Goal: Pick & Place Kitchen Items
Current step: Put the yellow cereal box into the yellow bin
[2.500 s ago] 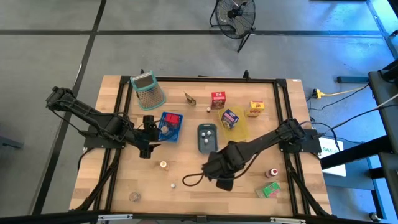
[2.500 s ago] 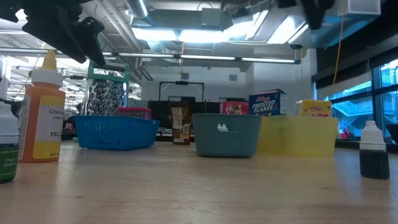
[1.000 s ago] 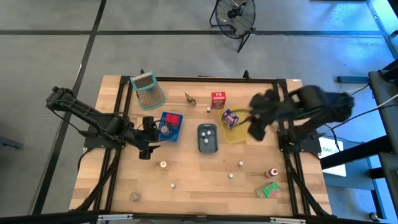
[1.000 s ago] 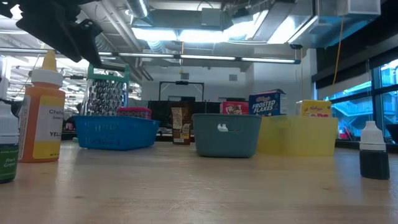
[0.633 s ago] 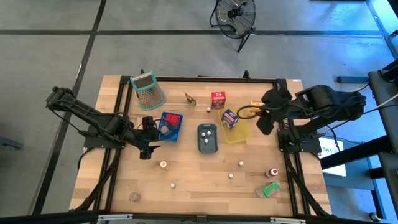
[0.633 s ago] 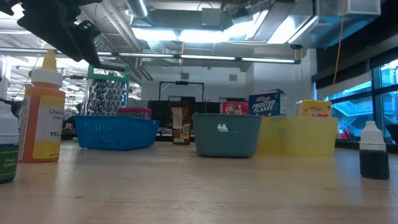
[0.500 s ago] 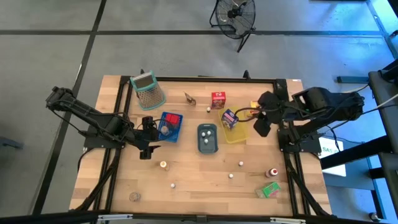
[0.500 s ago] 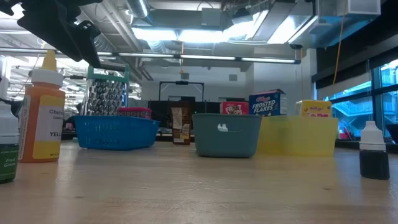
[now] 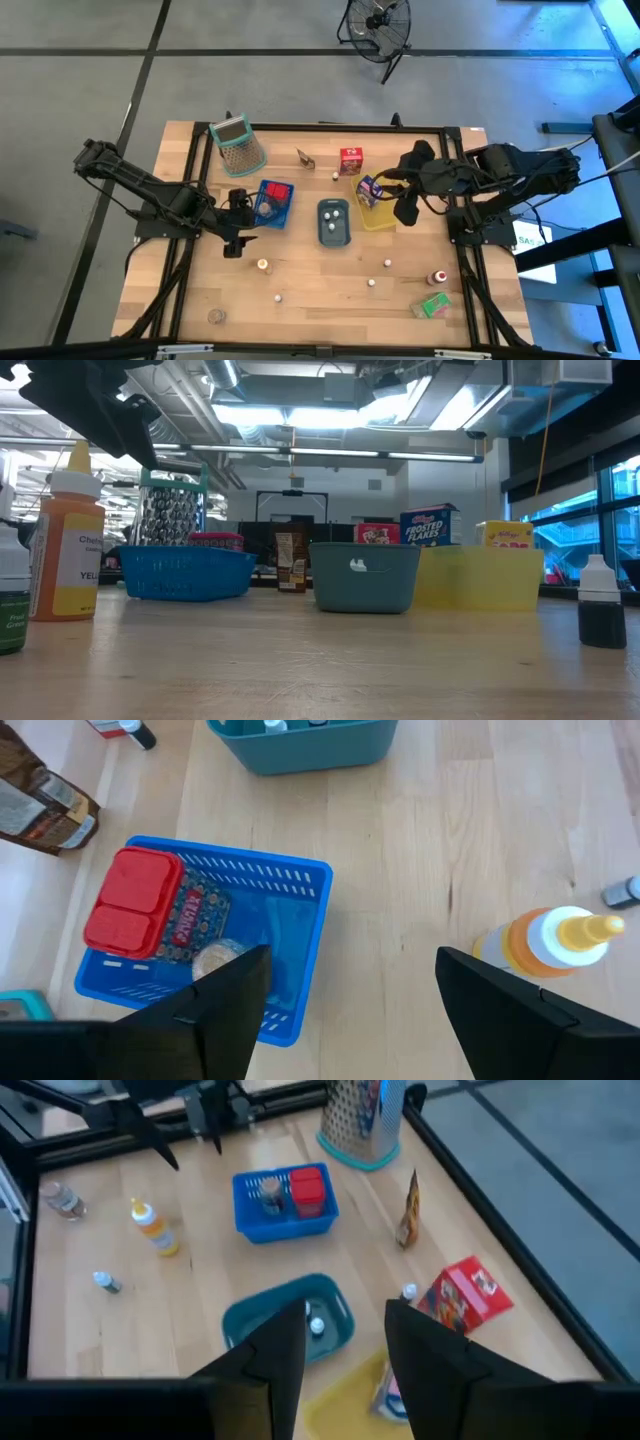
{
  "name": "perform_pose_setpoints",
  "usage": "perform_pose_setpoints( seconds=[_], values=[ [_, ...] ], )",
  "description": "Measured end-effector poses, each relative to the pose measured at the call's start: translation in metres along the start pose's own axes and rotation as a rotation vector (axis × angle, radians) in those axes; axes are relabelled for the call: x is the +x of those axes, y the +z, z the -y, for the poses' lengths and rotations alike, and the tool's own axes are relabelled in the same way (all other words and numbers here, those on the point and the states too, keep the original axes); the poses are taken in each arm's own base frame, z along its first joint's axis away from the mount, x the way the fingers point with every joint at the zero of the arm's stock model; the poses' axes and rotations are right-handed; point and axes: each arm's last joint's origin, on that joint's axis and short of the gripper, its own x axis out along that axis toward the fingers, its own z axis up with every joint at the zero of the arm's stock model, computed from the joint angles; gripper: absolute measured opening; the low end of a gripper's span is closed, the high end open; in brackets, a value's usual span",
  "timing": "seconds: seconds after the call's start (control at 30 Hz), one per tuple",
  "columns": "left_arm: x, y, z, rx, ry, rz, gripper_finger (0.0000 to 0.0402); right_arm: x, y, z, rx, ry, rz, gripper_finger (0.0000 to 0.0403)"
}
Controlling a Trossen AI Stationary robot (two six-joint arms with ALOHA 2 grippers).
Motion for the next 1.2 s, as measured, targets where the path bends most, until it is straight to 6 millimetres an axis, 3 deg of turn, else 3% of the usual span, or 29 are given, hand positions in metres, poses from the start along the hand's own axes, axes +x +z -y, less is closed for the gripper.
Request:
perform_pose_setpoints(
  seconds=[0.17,0.47,1.2],
  values=[
    [0.0,0.0,0.001,-0.036,-0.022,-0.008,0.0279,0.0,0.003,-0.001,-0.079,0.013,0.028,0.018],
    [0.0,0.0,0.001,-0.036,-0.032,-0.013,0.0279,-0.001,0.011,-0.007,-0.026,0.097,0.099,0.0258],
    [0.0,0.0,0.001,-0.034,-0.031,-0.013,0.0279,-0.001,0.012,-0.008,-0.064,0.128,0.098,0.0283]
  ],
)
